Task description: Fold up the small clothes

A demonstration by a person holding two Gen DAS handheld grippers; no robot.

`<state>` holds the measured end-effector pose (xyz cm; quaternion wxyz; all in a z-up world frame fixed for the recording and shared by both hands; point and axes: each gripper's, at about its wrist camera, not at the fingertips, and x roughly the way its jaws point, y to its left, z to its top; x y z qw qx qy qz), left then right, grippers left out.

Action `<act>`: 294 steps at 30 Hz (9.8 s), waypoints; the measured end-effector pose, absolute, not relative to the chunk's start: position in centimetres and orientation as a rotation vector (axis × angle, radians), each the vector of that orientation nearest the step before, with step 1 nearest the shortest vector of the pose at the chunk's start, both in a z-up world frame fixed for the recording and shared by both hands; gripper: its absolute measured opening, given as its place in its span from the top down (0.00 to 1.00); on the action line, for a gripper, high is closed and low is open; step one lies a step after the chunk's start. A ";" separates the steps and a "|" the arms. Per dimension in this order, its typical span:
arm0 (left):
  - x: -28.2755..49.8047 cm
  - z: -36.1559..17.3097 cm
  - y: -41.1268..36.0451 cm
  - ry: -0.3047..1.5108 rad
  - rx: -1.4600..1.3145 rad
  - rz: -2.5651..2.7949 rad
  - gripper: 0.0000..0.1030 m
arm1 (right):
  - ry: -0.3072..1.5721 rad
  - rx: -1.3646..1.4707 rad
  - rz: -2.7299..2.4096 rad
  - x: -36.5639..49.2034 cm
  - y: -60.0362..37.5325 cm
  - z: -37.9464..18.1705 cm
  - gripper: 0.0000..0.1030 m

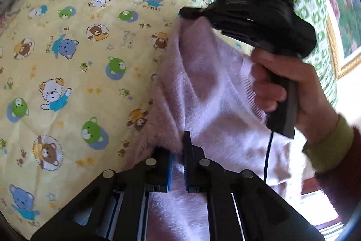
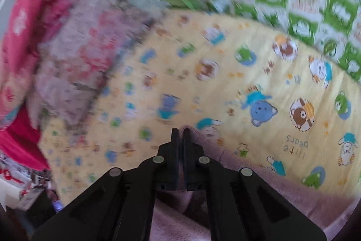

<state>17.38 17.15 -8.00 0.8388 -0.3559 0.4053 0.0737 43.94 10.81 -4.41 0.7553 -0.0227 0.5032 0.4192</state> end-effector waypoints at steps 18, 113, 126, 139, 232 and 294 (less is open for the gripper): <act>14.4 -5.8 19.6 0.911 -0.713 0.098 0.62 | 1.025 0.212 0.594 35.4 -10.8 -0.7 0.48; 18.2 -6.6 13.4 1.064 -0.417 0.116 0.55 | 1.060 0.259 0.786 36.6 -0.8 -2.1 0.59; 7.0 -8.8 13.9 1.150 -0.628 0.098 0.48 | 1.093 0.373 0.728 27.0 -5.4 -2.7 0.59; -2.3 -8.9 6.3 1.314 -0.467 0.004 0.37 | 1.147 0.430 0.190 5.2 -25.0 -3.3 0.59; 10.2 3.3 13.5 0.698 -0.660 -0.274 0.95 | 0.657 0.863 0.287 9.1 -34.0 3.1 0.96; 35.8 -7.2 14.8 0.907 -0.196 0.013 0.89 | 0.839 0.371 0.194 36.9 -28.3 -7.7 0.99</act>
